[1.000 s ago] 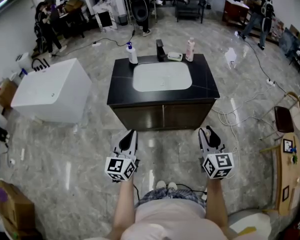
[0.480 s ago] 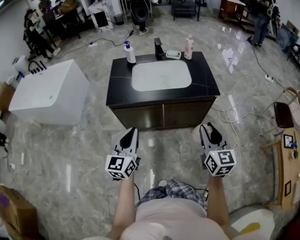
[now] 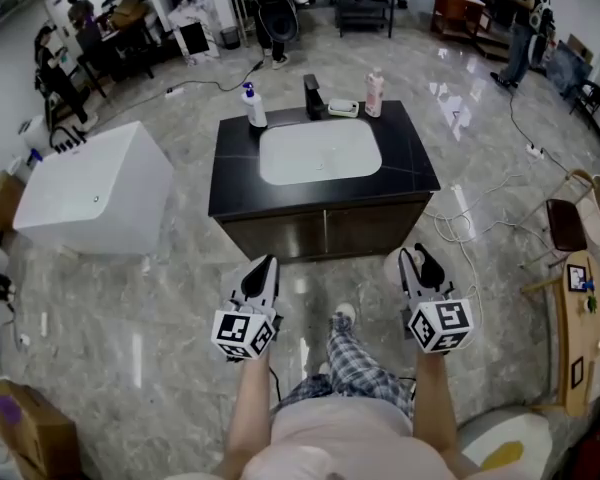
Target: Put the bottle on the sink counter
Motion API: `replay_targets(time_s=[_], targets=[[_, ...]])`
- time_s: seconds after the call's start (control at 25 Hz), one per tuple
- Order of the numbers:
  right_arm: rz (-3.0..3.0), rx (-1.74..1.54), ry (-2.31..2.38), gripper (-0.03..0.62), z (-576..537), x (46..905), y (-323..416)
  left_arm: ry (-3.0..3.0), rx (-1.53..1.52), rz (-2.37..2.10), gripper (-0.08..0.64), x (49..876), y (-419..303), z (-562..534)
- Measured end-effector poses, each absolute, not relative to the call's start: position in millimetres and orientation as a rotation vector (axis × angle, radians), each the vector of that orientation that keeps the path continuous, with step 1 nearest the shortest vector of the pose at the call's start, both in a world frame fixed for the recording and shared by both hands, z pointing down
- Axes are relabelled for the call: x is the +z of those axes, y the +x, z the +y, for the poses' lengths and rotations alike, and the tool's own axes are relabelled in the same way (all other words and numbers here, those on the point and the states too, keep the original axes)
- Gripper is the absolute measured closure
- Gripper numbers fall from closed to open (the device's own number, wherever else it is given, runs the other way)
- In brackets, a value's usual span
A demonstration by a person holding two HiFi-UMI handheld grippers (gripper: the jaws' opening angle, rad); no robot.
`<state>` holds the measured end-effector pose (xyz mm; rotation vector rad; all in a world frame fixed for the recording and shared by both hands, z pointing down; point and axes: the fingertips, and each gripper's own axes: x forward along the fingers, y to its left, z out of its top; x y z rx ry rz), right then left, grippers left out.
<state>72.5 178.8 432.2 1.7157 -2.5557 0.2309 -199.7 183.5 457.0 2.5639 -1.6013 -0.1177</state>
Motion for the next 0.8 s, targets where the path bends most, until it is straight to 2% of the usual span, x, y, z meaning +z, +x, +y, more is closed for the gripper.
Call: replay_targets(time_s=[0.32,0.8], targets=[[-2.566,0.221,1.713,0.453,115.8,438.8,67.2,2.572,-0.108,-1.617,0.531,461.3,-206.6,124.8],[-2.597,0.255,1.642,0.453,-46.6,455.0,53.6,2.548,-0.105,-1.652,0.531,470.5,-210.4,-27.6]])
